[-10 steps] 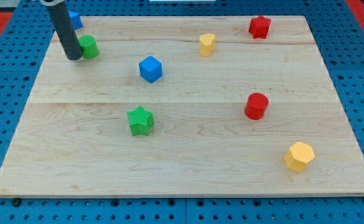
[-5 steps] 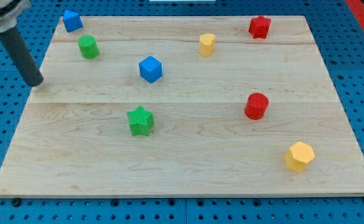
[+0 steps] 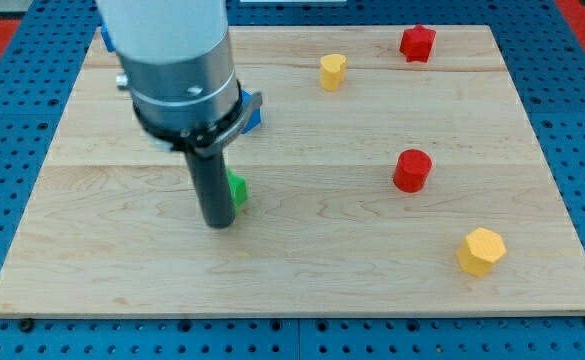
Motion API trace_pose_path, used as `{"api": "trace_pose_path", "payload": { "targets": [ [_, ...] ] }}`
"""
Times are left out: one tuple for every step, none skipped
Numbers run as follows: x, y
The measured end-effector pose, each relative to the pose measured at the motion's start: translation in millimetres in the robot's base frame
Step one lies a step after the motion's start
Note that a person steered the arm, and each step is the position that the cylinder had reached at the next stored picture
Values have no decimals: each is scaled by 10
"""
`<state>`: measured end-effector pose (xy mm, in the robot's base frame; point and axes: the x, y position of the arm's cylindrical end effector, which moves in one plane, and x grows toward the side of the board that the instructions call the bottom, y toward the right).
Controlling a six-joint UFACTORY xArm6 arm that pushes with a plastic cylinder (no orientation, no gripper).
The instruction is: Move red circle to the bottom of green star
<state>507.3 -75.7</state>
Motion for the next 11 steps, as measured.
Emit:
{"api": "trace_pose_path", "payload": {
  "targets": [
    [-111,31],
    [-132,632],
    [39,1008],
    [-605,1245],
    [-824,2095],
    [-780,3088],
    [-363,2775],
    [-721,2572],
    [-373,2076],
    [-120,1414],
    [230,1555]
  ]
}}
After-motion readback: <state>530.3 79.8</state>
